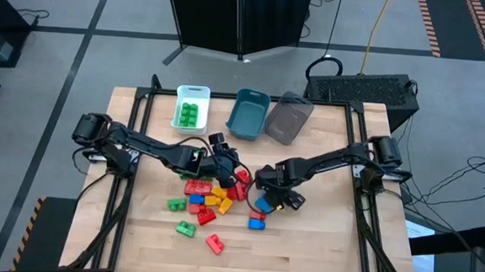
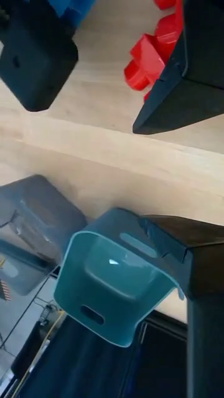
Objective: Sort blocks by size
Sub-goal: Put the 4 studs blue game piece into the white bin
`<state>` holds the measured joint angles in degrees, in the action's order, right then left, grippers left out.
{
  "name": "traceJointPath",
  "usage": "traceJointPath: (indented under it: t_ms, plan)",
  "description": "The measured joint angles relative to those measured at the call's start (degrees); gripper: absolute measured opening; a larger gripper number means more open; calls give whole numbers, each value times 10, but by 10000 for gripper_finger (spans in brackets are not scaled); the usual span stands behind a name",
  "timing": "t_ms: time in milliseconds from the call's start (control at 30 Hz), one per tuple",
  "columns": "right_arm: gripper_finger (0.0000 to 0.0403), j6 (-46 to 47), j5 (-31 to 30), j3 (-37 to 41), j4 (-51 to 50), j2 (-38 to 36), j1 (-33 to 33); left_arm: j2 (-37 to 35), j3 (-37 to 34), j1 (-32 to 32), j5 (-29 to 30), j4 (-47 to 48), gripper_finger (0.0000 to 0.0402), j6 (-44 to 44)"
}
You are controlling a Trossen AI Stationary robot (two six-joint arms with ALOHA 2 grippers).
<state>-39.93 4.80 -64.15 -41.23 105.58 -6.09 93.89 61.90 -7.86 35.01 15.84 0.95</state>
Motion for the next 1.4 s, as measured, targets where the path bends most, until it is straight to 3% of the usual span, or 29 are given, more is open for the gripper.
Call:
traceJointPath:
  t_ms: [100,267,433,767,1033,1167,1400]
  plan:
    - [240,49,28,0,-9,0,9,0,-1,-1,0,2,205,0]
    - [239,98,74,-1,-28,0,27,0,-1,-11,6,-3,205,-2]
    - [239,137,167,0,-52,-18,63,0,-1,-29,27,-3,205,-17]
    - [240,191,349,0,-52,-121,174,0,-1,-71,34,-47,205,-110]
    - [241,217,421,0,-44,-158,228,0,-1,-96,9,-119,209,-229]
    - [241,223,421,0,-39,-158,229,0,-1,-90,-16,-127,239,-263]
    - [241,228,421,0,-27,-158,218,0,-1,-66,-31,-173,345,-271]
